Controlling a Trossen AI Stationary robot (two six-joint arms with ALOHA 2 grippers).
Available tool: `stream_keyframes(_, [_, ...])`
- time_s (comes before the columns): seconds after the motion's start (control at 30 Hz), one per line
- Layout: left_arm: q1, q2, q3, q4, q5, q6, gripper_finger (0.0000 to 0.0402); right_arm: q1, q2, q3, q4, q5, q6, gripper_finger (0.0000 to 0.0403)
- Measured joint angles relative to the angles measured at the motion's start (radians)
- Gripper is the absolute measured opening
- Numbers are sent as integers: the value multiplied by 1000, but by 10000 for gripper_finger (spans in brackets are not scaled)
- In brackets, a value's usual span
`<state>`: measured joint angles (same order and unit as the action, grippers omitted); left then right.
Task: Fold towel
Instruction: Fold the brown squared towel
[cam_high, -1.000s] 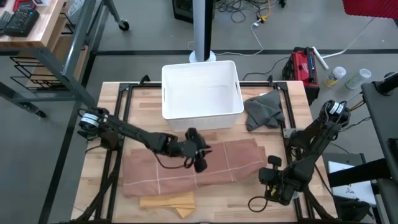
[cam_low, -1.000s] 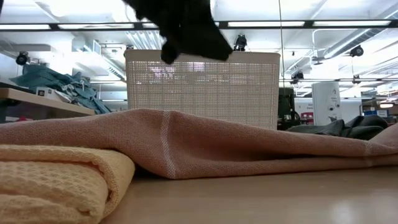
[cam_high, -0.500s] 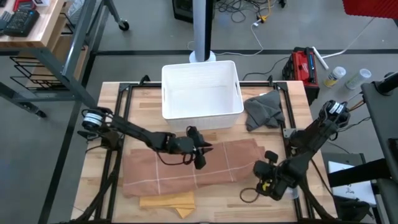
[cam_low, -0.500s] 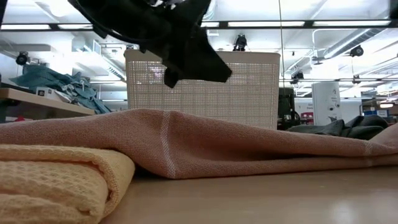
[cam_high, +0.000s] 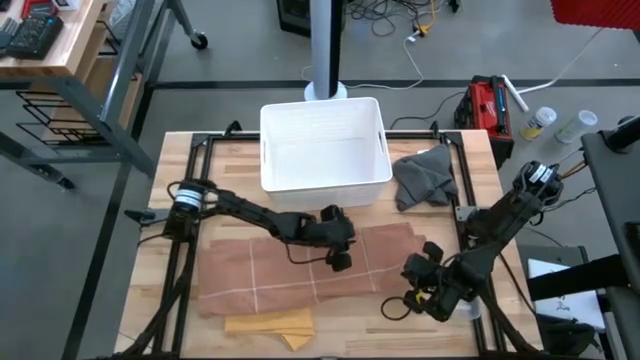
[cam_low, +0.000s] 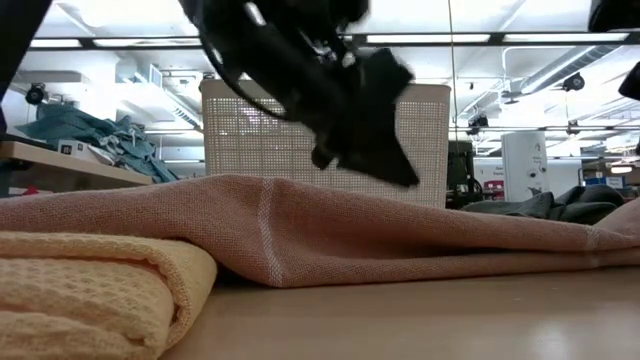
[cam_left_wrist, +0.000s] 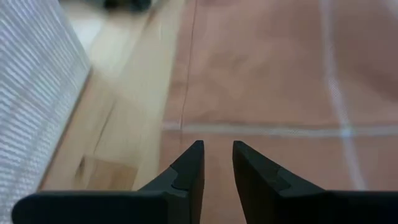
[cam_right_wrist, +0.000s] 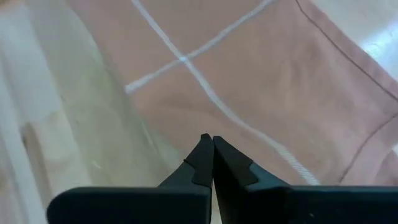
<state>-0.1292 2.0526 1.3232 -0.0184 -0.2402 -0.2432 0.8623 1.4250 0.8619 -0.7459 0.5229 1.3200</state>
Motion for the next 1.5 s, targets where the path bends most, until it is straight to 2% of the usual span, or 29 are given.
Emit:
stream_keyframes(0.2, [34,81,85,-80,103,43,75,13,0,0,5,21,136,0])
stream_keyframes(0.47, [77,106,116,-167,123,51,75,10,0,0,38,26,229,0])
stream_keyframes(0.67, [78,97,114,-323,116,40,75,10,0,-1,45,-96,295,0])
stream_keyframes(0.8, [93,88,115,-440,118,18,74,10,26,-1,34,-105,330,0])
stream_keyframes(1.0, [85,56,131,-469,120,17,74,-38,105,-3,-1,-140,332,0])
stream_keyframes(1.1, [70,45,166,-454,120,38,74,-61,153,-2,-8,-168,329,0])
stream_keyframes(1.23, [48,34,197,-325,121,119,74,-82,188,-2,-13,-156,322,0])
stream_keyframes(1.33, [42,73,191,-200,126,157,74,-105,196,-2,-12,-110,330,0])
stream_keyframes(1.5, [45,156,195,-130,127,173,74,-120,184,-2,-15,-28,328,0])
